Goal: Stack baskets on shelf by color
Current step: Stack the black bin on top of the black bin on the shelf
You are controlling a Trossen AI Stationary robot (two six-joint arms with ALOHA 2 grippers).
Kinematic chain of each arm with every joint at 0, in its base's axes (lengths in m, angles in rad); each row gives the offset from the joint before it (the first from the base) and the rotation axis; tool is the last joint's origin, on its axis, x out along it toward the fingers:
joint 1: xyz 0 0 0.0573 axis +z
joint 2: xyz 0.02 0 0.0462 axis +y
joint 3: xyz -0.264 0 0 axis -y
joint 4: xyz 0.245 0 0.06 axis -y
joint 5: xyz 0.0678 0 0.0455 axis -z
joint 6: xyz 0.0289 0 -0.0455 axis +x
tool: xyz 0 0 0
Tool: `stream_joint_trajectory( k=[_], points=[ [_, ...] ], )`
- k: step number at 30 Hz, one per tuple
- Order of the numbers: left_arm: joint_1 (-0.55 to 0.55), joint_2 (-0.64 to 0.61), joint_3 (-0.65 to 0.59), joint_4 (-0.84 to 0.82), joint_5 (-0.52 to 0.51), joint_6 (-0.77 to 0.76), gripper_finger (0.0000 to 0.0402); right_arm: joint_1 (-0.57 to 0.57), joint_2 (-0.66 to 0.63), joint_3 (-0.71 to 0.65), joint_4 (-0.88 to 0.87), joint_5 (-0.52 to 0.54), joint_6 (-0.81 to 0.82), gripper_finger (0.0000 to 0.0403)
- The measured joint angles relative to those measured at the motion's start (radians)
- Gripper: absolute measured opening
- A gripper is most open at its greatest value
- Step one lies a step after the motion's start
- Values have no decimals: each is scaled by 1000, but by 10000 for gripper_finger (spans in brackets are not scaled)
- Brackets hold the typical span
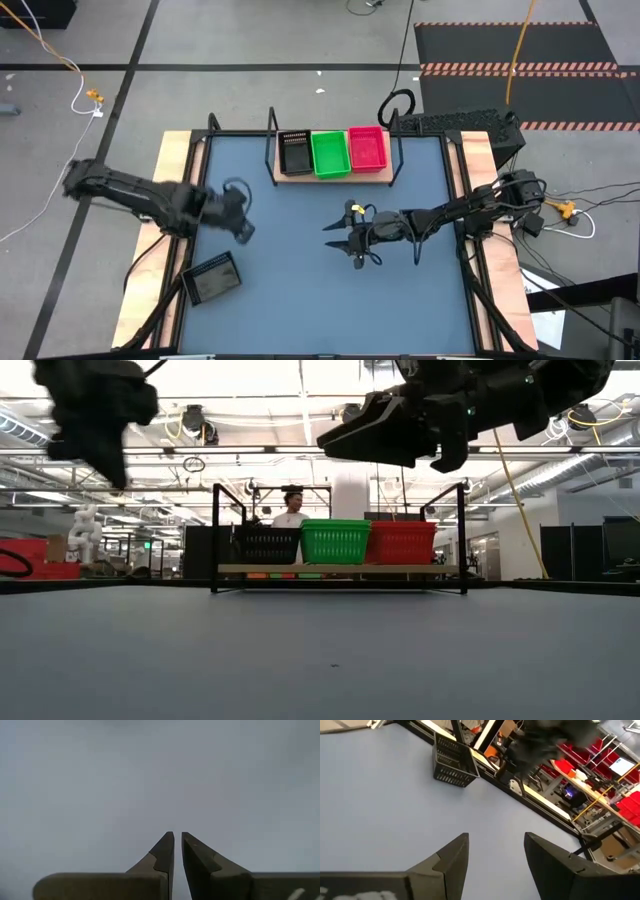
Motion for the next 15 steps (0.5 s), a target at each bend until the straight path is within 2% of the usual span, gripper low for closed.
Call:
stream_joint_trajectory(
  k=[4,8,15],
  points=[
    [-198,80,-20,9,68,-206,35,0,0,-4,12,-4,30,185],
    [-338,140,-20,17,136,-428,35,0,0,-43,103,-52,43,185],
    [-442,153,-11,27,385,-634,35,0,0,-114,322,-78,80,185]
  ],
)
